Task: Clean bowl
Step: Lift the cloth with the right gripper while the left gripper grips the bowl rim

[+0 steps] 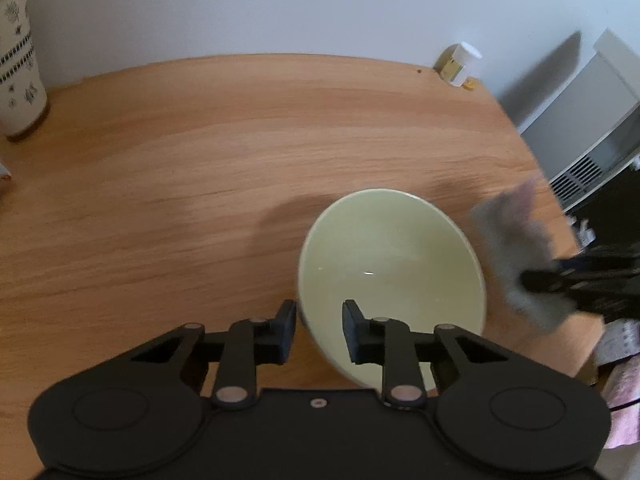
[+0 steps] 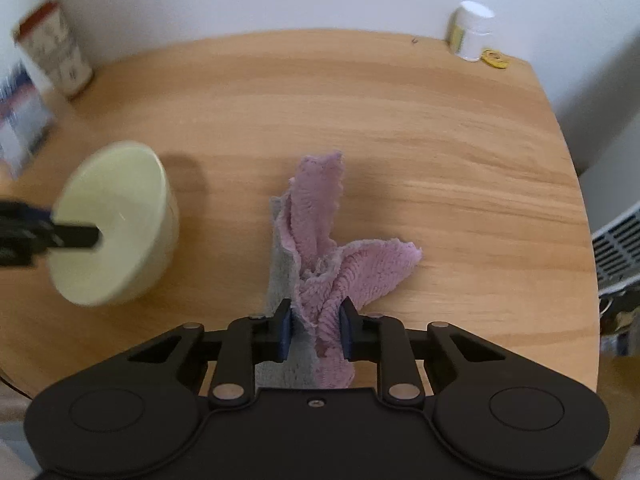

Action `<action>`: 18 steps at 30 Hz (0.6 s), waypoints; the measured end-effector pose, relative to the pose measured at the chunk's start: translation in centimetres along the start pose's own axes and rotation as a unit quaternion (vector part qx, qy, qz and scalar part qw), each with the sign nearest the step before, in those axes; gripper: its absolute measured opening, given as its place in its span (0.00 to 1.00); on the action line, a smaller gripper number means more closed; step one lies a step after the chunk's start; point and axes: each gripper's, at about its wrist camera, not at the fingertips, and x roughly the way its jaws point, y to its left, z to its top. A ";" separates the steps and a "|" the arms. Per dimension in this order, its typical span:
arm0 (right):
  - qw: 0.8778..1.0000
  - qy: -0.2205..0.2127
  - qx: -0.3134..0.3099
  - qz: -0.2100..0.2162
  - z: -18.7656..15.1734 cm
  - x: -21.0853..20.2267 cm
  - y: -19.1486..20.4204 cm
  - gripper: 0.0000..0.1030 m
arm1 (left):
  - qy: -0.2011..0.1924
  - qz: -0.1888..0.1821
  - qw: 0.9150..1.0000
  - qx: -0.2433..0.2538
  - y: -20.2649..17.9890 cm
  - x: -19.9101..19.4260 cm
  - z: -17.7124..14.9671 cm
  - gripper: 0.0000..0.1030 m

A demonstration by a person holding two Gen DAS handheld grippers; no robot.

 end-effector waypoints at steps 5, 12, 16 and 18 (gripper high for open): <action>0.998 -0.050 0.032 0.035 0.5 -3.7 0.5 0.25 | -0.005 -0.009 1.000 0.025 0.1 -0.2 -0.2 0.13; 0.992 -0.073 -0.006 0.105 2.0 -4.9 3.9 0.25 | 0.006 -0.023 0.998 0.059 -0.4 -0.3 -0.9 0.13; 0.989 -0.053 -0.050 0.131 2.8 -2.8 6.8 0.25 | 0.011 -0.035 0.996 0.078 -0.6 -0.4 -1.4 0.13; 0.987 -0.043 -0.071 0.141 3.0 -1.8 8.1 0.25 | 0.013 -0.041 0.995 0.087 -0.8 -0.5 -1.7 0.13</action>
